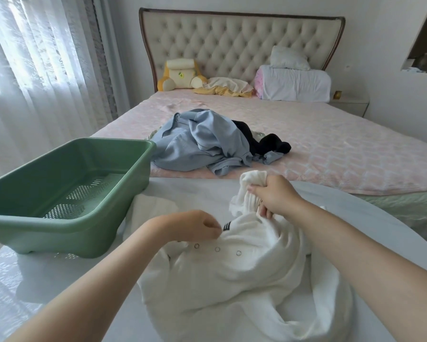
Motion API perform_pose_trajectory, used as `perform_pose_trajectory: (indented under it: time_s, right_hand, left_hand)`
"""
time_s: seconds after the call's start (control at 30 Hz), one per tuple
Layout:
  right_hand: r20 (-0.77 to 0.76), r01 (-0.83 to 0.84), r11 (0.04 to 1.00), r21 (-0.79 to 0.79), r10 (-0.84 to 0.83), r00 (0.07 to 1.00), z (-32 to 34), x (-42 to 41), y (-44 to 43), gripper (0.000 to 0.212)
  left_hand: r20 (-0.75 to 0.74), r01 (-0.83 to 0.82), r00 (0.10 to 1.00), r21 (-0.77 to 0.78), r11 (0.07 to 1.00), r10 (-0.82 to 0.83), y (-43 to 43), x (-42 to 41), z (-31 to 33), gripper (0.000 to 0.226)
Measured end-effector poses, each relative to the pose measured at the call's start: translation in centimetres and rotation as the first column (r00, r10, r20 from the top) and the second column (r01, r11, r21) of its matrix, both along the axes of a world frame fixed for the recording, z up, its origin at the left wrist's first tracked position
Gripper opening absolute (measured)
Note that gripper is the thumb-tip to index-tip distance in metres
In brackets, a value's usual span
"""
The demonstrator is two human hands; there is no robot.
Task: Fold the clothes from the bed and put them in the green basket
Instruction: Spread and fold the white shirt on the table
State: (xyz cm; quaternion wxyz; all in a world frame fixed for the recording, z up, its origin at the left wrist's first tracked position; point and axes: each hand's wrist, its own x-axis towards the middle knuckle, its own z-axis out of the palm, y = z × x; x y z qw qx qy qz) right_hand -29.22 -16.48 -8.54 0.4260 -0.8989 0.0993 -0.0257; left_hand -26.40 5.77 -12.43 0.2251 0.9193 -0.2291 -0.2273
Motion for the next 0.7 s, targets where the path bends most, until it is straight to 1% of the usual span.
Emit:
perform_pose_trajectory:
  time_s: [0.03, 0.07, 0.13, 0.17, 0.2, 0.23, 0.27, 0.3, 0.33, 0.37, 0.4, 0.43, 0.47, 0.5, 0.53, 0.57, 0.6, 0.63, 0.67, 0.7]
  right_hand:
    - [0.030, 0.060, 0.995, 0.085, -0.063, 0.998, 0.2, 0.2, -0.4, 0.024]
    - [0.058, 0.127, 0.971, 0.202, -0.142, 0.988, 0.5, 0.4, -0.7, 0.024]
    - [0.124, 0.243, 0.879, 0.410, -0.317, 0.940, 1.3, 0.7, -1.7, 0.023]
    - [0.163, 0.281, 0.832, 0.479, -0.399, 0.902, 1.4, 1.2, -2.4, 0.022]
    - [0.209, 0.295, 0.811, 0.506, -0.447, 0.870, 1.4, 1.5, -3.3, 0.021]
    - [0.254, 0.286, 0.829, 0.481, -0.444, 0.859, 1.4, 1.8, -4.2, 0.024]
    - [0.281, 0.255, 0.875, 0.412, -0.388, 0.878, 1.2, 2.0, -4.9, 0.033]
    - [0.284, 0.201, 0.921, 0.333, -0.301, 0.910, 1.0, 1.9, -5.4, 0.045]
    - [0.250, 0.147, 0.954, 0.263, -0.214, 0.944, 0.5, 1.7, -5.6, 0.056]
    - [0.187, 0.093, 0.974, 0.206, -0.132, 0.973, -0.1, 1.5, -5.4, 0.062]
    - [0.121, 0.039, 0.987, 0.153, -0.058, 0.991, -0.7, 1.2, -5.1, 0.064]
    - [0.077, -0.011, 0.994, 0.105, 0.003, 0.997, -1.5, 1.2, -4.8, 0.062]
    - [0.061, -0.045, 0.998, 0.053, 0.041, 0.997, -2.3, 1.2, -4.5, 0.059]
    - [0.062, -0.076, 0.997, -0.010, 0.076, 0.995, -2.8, 1.2, -4.1, 0.055]
    - [0.057, -0.114, 0.989, -0.092, 0.119, 0.991, -3.1, 1.0, -3.8, 0.048]
    - [0.029, -0.172, 0.967, -0.186, 0.180, 0.983, -3.2, 0.7, -3.6, 0.043]
    - [-0.030, -0.247, 0.923, -0.295, 0.250, 0.968, -3.3, 0.4, -3.4, 0.039]
    - [-0.106, -0.334, 0.854, -0.399, 0.319, 0.942, -3.5, -0.1, -3.3, 0.034]
    - [-0.177, -0.410, 0.775, -0.481, 0.372, 0.911, -3.8, -0.5, -3.1, 0.031]
    - [-0.217, -0.454, 0.705, -0.545, 0.404, 0.889, -4.1, -0.9, -3.0, 0.030]
  left_hand:
    - [-0.027, 0.036, 0.999, 0.026, 0.999, -0.035, 0.1, -0.5, 0.3, 0.009]
    - [-0.048, 0.060, 0.997, 0.016, 0.998, -0.060, 0.2, -0.8, 0.7, 0.005]
    - [-0.047, 0.070, 0.996, 0.008, 0.997, -0.070, 0.2, -0.9, 1.6, 0.010]
    - [0.008, 0.038, 0.999, 0.006, 0.999, -0.038, 0.2, -0.6, 2.1, 0.007]
    - [0.136, -0.016, 0.991, -0.008, 1.000, 0.017, 0.3, -0.2, 2.7, 0.006]
    - [0.333, -0.081, 0.938, -0.048, 0.995, 0.093, 0.4, 0.2, 3.2, 0.012]
    - [0.533, -0.139, 0.823, -0.141, 0.980, 0.194, 0.7, 0.7, 3.6, 0.016]
    - [0.673, -0.161, 0.682, -0.243, 0.957, 0.286, 1.2, 1.1, 3.8, 0.018]
    - [0.747, -0.167, 0.570, -0.303, 0.938, 0.343, 1.6, 1.4, 3.7, 0.021]
    - [0.784, -0.187, 0.514, -0.296, 0.937, 0.350, 2.0, 1.7, 3.3, 0.027]
    - [0.809, -0.216, 0.500, -0.230, 0.949, 0.310, 2.1, 1.7, 2.9, 0.036]
    - [0.820, -0.221, 0.517, -0.147, 0.964, 0.244, 2.0, 1.7, 2.3, 0.042]
    - [0.816, -0.177, 0.550, -0.091, 0.980, 0.176, 1.6, 1.3, 1.8, 0.042]
    - [0.789, -0.098, 0.606, -0.058, 0.993, 0.106, 1.0, 0.8, 1.3, 0.037]
    - [0.732, 0.001, 0.680, -0.033, 0.999, 0.023, 0.4, -0.1, 1.0, 0.031]
    - [0.651, 0.096, 0.756, -0.003, 0.995, -0.071, -0.2, -0.8, 0.5, 0.030]
    - [0.542, 0.154, 0.827, 0.040, 0.987, -0.151, -0.9, -1.7, 0.0, 0.038]
    - [0.422, 0.178, 0.883, 0.103, 0.979, -0.205, -1.5, -2.5, -0.6, 0.050]
    - [0.316, 0.190, 0.919, 0.164, 0.968, -0.234, -1.9, -3.1, -1.1, 0.057]
    - [0.267, 0.197, 0.934, 0.170, 0.965, -0.238, -2.1, -3.5, -1.5, 0.055]
